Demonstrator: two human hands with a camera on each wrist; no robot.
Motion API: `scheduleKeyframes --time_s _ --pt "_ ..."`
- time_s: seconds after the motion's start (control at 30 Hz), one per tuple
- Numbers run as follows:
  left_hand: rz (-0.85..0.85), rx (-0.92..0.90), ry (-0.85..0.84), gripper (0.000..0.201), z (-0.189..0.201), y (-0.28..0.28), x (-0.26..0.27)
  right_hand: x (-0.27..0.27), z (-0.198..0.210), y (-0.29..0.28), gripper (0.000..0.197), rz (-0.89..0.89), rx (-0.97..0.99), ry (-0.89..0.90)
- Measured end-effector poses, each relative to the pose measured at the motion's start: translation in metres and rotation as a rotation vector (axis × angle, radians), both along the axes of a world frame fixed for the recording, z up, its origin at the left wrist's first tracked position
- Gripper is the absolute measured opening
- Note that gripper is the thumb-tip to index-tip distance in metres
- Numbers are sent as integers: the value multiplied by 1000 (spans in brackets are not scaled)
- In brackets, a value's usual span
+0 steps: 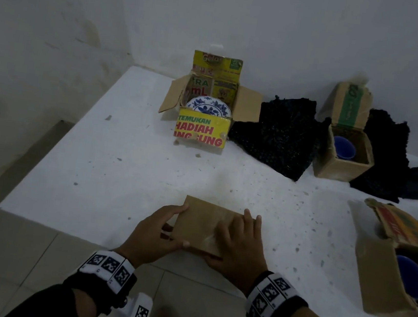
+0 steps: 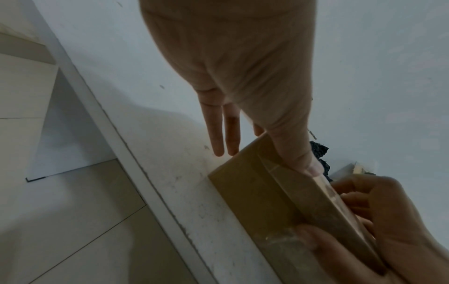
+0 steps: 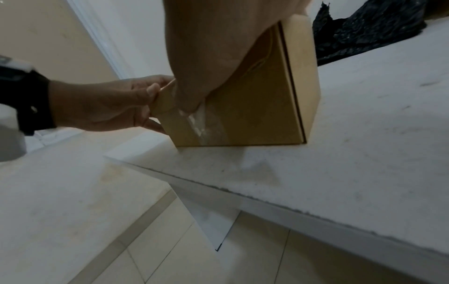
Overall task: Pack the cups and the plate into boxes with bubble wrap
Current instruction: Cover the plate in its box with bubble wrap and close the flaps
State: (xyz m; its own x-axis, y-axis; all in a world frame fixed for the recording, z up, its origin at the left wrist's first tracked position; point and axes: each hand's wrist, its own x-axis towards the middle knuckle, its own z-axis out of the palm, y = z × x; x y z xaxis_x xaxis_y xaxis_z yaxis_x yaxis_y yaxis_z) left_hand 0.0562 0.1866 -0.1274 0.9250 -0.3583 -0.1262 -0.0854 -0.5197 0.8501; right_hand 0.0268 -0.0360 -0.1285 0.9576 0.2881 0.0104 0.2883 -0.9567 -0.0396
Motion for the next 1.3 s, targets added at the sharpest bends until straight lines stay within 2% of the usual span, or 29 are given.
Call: scheduleKeyframes --time_s 0.27,0.47,0.73,0.8,0.93,1.0,1.2,1.3 --pt "-10 -27 -23 72 -5 1 2 -5 2 10 73 -83 -67 110" --pt "-31 -24 -47 73 -5 3 5 -3 7 14 101 -119 -118 155" --pt "-54 -26 -47 75 -6 6 7 -8 14 13 109 -113 -176 159" --pt "-54 -22 -54 74 -7 6 7 -10 15 16 106 -150 -153 143" --pt "-52 -24 -46 75 -9 7 7 -14 13 26 85 -259 -89 148" --pt "-53 -31 -36 76 -9 7 7 -13 11 28 81 -271 -95 152" --pt "-53 -11 -37 77 -10 7 9 -10 11 22 101 -220 -122 222" --pt "-60 1 -28 77 -8 7 9 -11 16 19 101 -196 -165 221"
